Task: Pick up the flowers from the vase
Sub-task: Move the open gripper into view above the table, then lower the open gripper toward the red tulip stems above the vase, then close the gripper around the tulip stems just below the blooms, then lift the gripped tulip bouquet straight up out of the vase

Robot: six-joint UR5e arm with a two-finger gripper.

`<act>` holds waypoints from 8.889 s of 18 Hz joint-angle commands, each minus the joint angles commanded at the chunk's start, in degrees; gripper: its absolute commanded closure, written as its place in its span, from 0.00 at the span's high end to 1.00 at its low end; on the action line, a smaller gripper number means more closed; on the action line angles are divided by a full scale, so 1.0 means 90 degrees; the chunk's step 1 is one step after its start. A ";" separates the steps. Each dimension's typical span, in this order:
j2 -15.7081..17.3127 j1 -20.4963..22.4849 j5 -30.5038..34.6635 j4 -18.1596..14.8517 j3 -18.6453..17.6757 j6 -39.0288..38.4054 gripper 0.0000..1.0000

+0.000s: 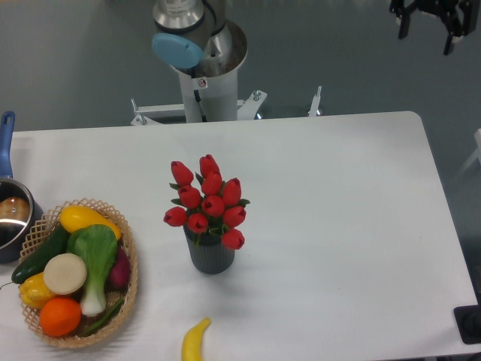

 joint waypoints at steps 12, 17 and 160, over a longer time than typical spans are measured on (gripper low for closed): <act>0.0127 -0.0068 -0.0624 0.0029 -0.0409 -0.0791 1.00; 0.0225 -0.0243 -0.1004 0.0672 -0.0887 -0.1318 1.00; -0.0400 -0.2805 -0.5977 0.2842 -0.0293 -0.6866 0.36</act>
